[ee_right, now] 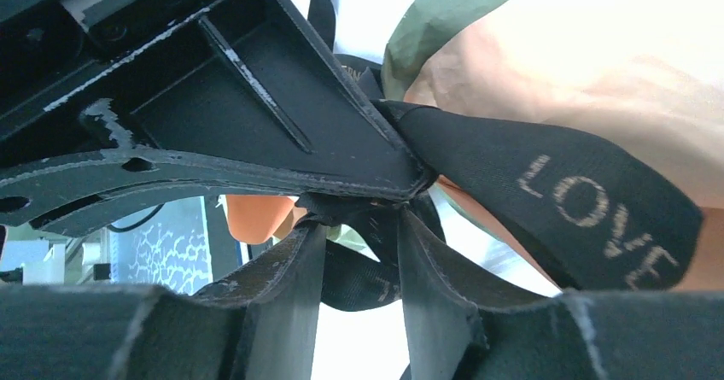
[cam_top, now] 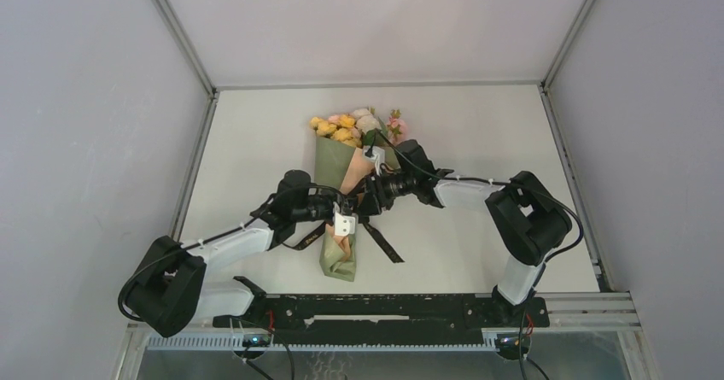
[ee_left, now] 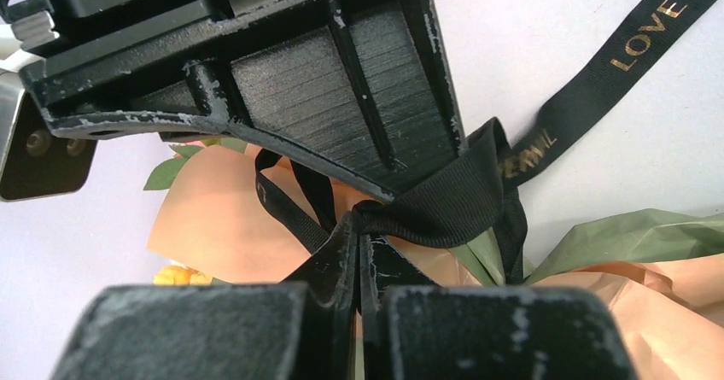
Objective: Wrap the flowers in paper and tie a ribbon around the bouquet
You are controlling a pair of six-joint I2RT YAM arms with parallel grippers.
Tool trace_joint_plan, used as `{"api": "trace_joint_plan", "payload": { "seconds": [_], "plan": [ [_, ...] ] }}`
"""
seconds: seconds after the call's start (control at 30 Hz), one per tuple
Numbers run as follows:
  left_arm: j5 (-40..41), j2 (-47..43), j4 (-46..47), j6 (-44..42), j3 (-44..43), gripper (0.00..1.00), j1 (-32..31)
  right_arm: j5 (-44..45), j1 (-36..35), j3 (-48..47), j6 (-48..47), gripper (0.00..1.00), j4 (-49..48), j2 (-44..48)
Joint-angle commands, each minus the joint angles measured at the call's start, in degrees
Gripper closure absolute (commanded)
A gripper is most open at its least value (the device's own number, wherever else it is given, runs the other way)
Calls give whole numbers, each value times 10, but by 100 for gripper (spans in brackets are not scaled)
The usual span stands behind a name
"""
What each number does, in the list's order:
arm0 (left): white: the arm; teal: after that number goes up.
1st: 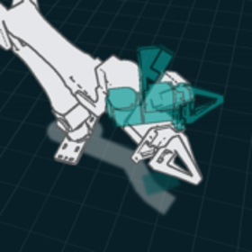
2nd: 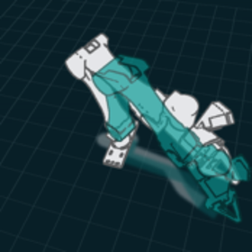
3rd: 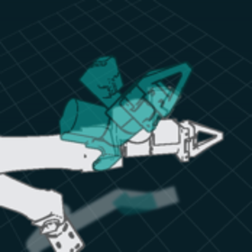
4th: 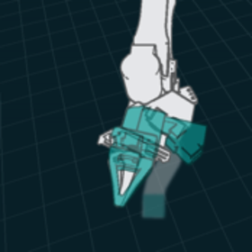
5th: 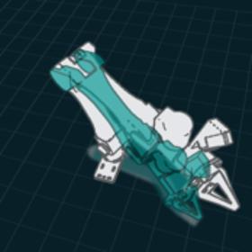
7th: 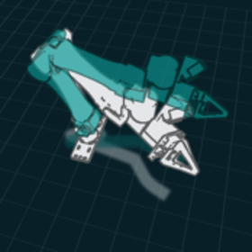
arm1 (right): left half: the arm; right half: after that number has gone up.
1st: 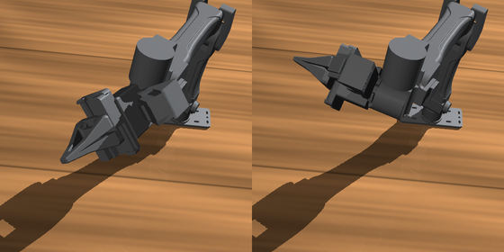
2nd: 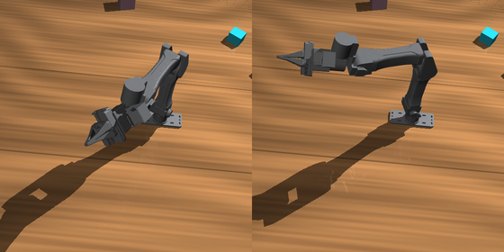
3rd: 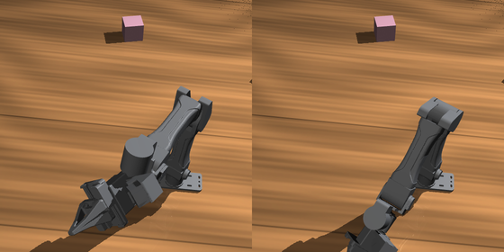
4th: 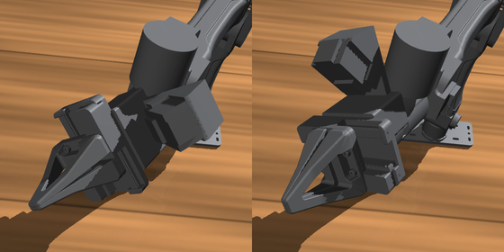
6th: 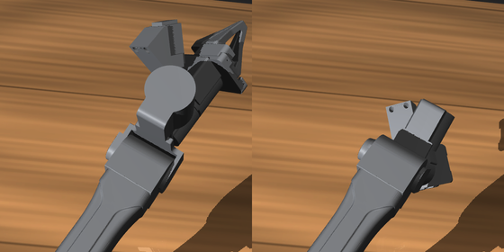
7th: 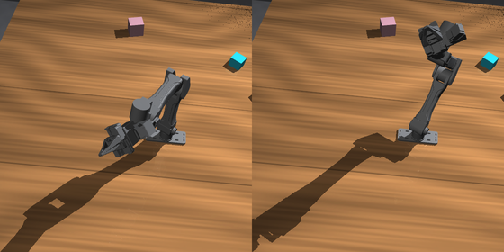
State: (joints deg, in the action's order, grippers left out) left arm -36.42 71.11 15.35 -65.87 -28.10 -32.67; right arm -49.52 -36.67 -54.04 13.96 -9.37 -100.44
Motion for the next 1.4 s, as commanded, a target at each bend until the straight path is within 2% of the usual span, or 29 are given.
{"api": "trace_joint_plan", "payload": {
  "seconds": [0.0, 0.1, 0.23, 0.4, 0.47, 0.6, 0.67, 0.7, 0.73, 0.8, 0.9, 1.03, 1.13, 1.23, 1.37],
  "plan": [
    [-10, -15, 19, 12, 14, 100, -3, -12, -4, 0, -15, 54, -27, 7],
    [-8, -15, 19, 12, 15, 100, -2, -18, -2, 14, -3, 52, -51, 16],
    [-12, -16, 23, 14, 15, 100, -2, 25, -3, 29, 22, 51, -87, 20],
    [-12, -16, 27, 16, 16, 100, -3, 52, -7, 29, 45, 54, -120, -1],
    [-11, -17, 27, 19, 16, 100, -2, 54, -7, 29, 51, 61, -126, -2],
    [-13, -18, 27, 28, 15, 100, -3, 54, -6, 29, 45, 92, -122, 3],
    [-10, -19, 29, 40, 15, 100, -2, 57, -4, 29, 38, 100, -107, 7],
    [-7, -21, 30, 52, 13, 100, -2, 61, -4, 29, 37, 100, -100, 9],
    [-3, -24, 30, 69, 11, 98, -3, 64, -3, 29, 34, 100, -94, 10],
    [8, -34, 27, 113, 6, 80, -3, 67, -4, 29, 33, 100, -87, 10],
    [33, -60, -6, 178, -12, 66, -2, 77, -9, 29, 28, 100, -77, 13],
    [73, -91, -85, 288, -46, 62, -2, 86, -14, 32, 26, 100, -74, 12],
    [85, -100, -110, 397, -70, 61, -2, 87, -14, 34, 32, 100, -81, 10],
    [114, -94, -102, 521, -81, 58, -2, 89, -15, 36, 39, 100, -90, 11],
    [214, -56, -57, 672, -80, 51, -1, 90, -17, 40, 51, 100, -104, 9]
  ]
}}
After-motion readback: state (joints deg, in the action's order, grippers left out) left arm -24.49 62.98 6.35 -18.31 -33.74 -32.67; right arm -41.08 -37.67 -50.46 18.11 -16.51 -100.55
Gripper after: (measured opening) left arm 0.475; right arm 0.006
